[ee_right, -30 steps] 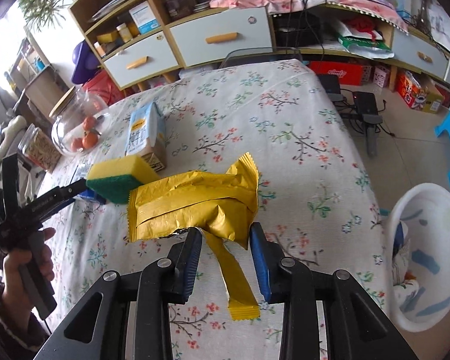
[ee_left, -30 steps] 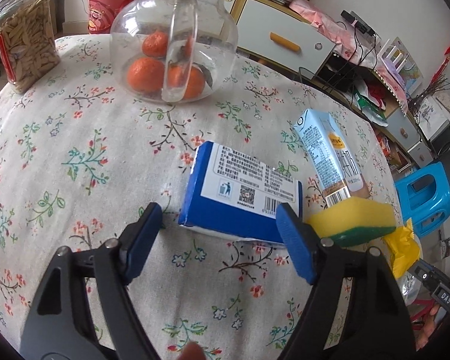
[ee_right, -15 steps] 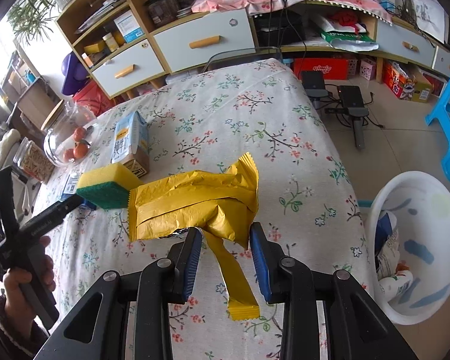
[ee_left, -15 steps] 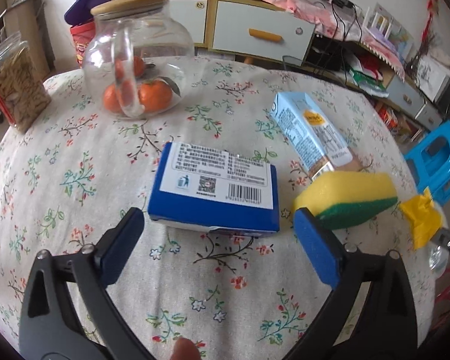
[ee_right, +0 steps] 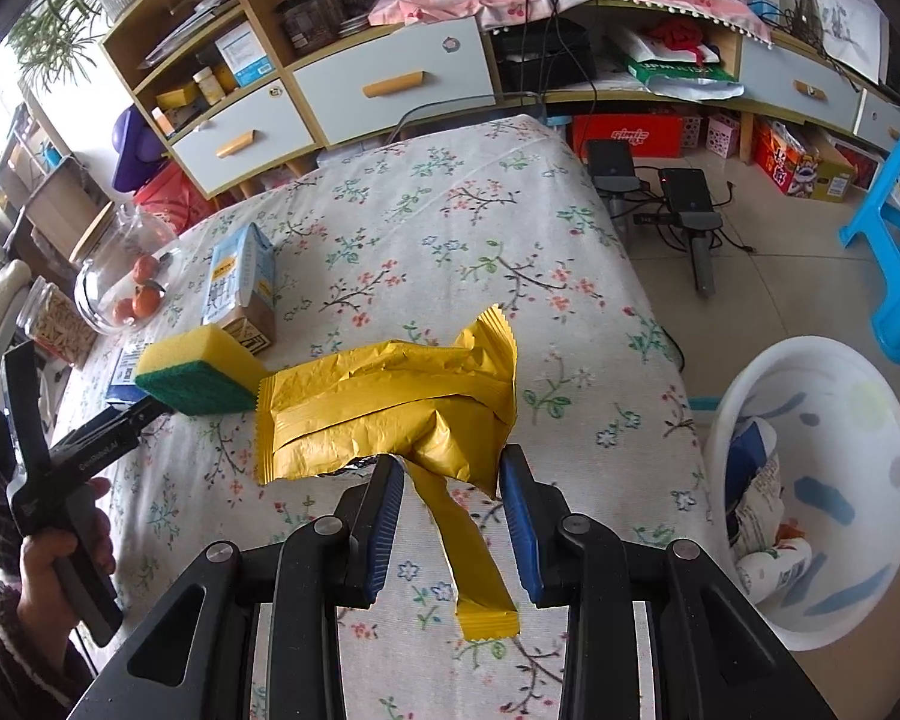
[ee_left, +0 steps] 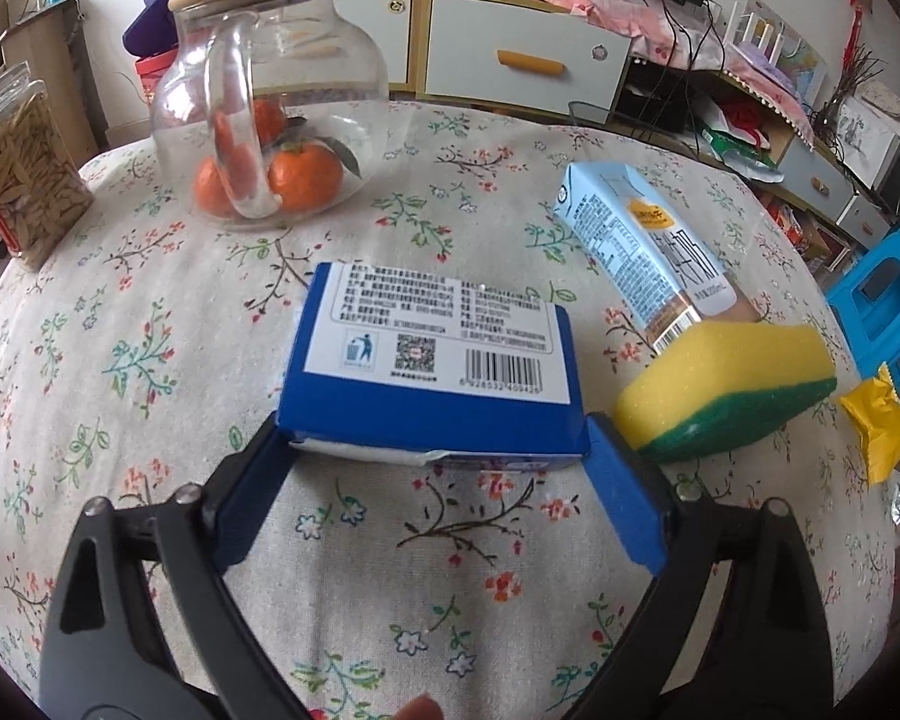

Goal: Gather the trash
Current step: 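Carry the yellow packet and blue box over the bucket and release both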

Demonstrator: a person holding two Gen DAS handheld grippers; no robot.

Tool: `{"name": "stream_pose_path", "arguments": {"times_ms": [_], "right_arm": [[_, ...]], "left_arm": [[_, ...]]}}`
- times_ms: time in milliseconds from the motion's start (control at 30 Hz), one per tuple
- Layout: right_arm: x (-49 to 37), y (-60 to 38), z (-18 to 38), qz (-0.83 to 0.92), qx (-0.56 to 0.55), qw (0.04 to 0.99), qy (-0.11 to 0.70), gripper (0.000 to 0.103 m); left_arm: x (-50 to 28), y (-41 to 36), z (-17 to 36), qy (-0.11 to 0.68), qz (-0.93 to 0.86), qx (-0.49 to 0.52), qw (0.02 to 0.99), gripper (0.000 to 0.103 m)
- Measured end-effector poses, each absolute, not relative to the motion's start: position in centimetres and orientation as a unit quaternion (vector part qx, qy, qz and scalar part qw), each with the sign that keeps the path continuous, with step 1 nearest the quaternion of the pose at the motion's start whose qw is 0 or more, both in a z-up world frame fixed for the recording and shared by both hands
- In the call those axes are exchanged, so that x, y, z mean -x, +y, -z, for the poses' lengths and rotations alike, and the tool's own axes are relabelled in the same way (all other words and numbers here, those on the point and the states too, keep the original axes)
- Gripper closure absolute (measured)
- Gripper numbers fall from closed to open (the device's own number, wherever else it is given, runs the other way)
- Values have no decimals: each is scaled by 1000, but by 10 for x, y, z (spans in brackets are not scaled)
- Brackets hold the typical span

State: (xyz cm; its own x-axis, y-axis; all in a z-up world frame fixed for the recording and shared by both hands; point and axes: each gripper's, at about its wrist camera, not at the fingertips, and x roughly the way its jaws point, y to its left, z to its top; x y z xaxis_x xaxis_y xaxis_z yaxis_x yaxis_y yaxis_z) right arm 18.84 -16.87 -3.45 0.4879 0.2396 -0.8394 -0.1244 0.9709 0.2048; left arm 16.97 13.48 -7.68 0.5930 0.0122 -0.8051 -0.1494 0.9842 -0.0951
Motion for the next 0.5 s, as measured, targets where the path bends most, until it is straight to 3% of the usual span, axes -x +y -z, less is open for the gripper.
{"name": "stream_pose_path", "arguments": {"times_ms": [333, 500], "right_arm": [[-184, -200, 25, -80, -72, 869, 484, 69], [-180, -223, 17, -69, -91, 873, 474, 69]], "left_arm": [[-149, 134, 53, 424, -28, 116, 898, 9], [-134, 115, 35, 406, -8, 90, 909, 9]]}}
